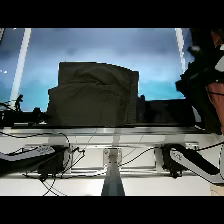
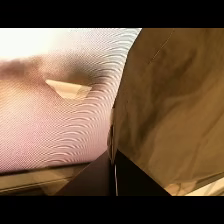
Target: Fold the clothes and pants, and hang the long-sleeved shirts on hangers.
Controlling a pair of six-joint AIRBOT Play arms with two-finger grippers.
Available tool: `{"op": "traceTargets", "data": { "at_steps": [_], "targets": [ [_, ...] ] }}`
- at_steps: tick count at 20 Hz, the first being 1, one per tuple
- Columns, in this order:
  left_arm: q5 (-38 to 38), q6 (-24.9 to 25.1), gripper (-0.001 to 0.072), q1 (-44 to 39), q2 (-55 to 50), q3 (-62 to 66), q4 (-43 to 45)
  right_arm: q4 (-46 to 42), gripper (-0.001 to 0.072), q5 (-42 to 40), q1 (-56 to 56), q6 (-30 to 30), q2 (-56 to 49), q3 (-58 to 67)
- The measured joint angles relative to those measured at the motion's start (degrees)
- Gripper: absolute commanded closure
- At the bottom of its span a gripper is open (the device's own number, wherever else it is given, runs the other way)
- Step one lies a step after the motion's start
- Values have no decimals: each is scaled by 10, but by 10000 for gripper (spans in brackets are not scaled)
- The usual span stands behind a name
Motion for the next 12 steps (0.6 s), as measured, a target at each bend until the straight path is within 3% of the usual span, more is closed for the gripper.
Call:
{"op": "traceTargets", "data": {
  "at_steps": [1, 2, 7, 12],
  "targets": [
    [0, 1, 700, 0, 0, 0, -6, 47, 328, -1, -12, -9, -1, -43],
    [-1, 1, 700, 0, 0, 0, -11, 91, 269, -14, -17, -17, -1, -91],
    [-24, 2, 700, 0, 0, 0, -27, 221, 269, -127, 17, -5, -11, -276],
    [-34, 2, 700, 0, 0, 0, -32, 324, 262, -183, 60, 4, -67, -341]
  ]
}}
